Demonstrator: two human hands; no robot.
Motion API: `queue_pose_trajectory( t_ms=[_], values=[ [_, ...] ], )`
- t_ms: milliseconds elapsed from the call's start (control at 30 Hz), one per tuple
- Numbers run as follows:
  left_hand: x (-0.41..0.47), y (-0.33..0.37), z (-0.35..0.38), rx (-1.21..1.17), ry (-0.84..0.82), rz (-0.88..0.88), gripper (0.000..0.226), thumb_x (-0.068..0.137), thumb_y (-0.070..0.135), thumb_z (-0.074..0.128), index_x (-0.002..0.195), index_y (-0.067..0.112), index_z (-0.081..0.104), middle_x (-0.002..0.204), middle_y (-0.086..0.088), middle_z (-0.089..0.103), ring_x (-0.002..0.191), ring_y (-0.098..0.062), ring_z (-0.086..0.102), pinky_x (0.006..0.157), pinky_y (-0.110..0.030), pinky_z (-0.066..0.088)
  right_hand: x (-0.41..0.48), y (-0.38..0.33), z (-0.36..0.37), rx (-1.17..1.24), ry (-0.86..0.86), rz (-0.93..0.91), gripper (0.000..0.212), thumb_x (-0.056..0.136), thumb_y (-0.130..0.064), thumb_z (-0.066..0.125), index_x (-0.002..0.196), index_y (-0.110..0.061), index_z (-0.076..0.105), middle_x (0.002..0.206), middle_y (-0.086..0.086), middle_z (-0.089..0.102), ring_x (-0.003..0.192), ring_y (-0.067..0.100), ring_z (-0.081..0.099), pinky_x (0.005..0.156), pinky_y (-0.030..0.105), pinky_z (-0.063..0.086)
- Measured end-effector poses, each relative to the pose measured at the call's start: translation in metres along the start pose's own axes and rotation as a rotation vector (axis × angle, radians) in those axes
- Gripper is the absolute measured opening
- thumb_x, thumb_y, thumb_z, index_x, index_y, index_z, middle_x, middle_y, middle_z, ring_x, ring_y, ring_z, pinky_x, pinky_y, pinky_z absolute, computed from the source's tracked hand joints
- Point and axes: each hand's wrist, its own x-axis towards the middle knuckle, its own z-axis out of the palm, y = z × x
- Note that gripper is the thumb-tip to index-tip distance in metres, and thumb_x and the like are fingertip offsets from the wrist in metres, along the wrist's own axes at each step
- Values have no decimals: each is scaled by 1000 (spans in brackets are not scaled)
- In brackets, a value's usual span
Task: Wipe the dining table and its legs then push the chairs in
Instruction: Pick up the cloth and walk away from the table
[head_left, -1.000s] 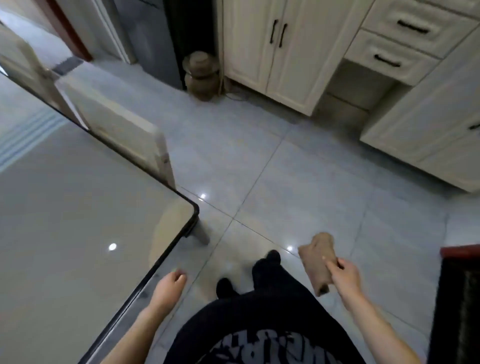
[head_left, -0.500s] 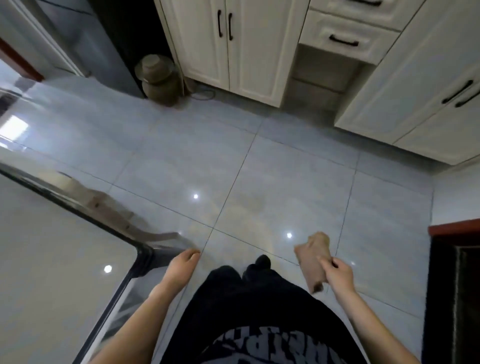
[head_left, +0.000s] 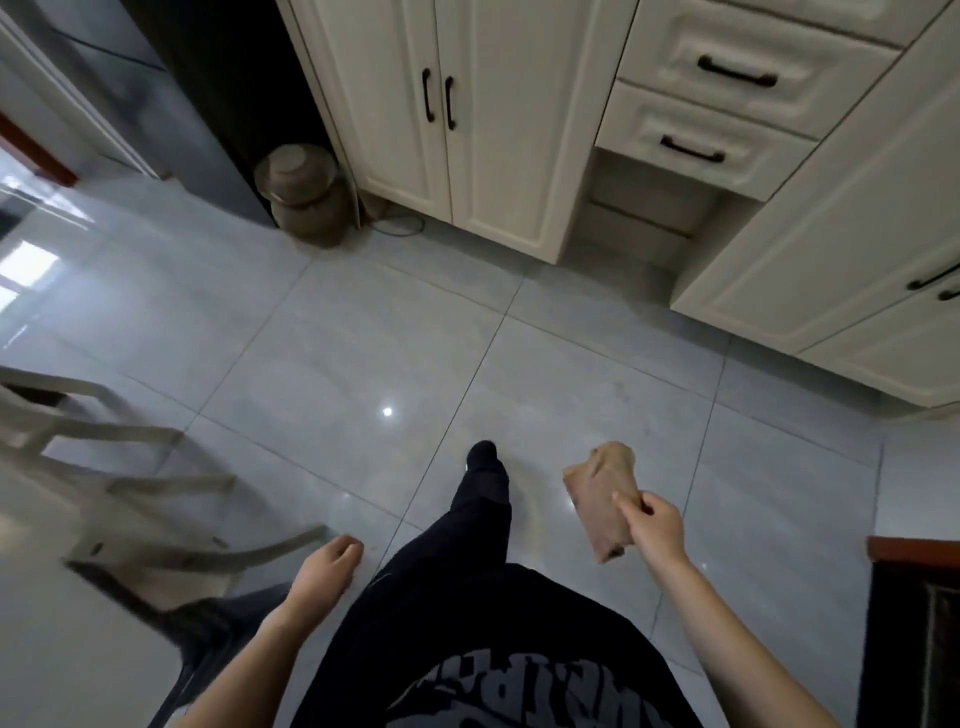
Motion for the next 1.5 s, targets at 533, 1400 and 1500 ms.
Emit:
queue_pose_trajectory(
  t_ms=[533, 1400, 1500],
  values=[
    [193, 323, -89, 3, -110, 271, 16, 92, 17, 51, 87, 15, 66, 86, -9, 66, 78, -21, 57, 79, -33, 47, 174, -163, -46, 16, 224, 55, 31, 86, -19, 67, 68, 5, 61, 64, 20, 60, 60, 26, 52, 59, 40, 39],
    [181, 887, -174, -668, -333, 1052, 23, 89, 8, 58, 108, 20, 56, 104, 8, 70, 98, -8, 65, 83, -28, 55, 313, -669, -249, 577, 138, -819, 27, 88, -19, 66, 85, 7, 63, 76, 14, 58, 71, 19, 56, 60, 29, 43],
    [180, 943, -205, -556, -237, 1231, 20, 91, 6, 55, 107, 18, 56, 101, 3, 67, 92, -4, 62, 84, -24, 51, 333, -699, -261, 572, 258, -793, 31, 89, -19, 64, 74, 7, 57, 70, 12, 52, 65, 15, 51, 54, 26, 39]
  ],
)
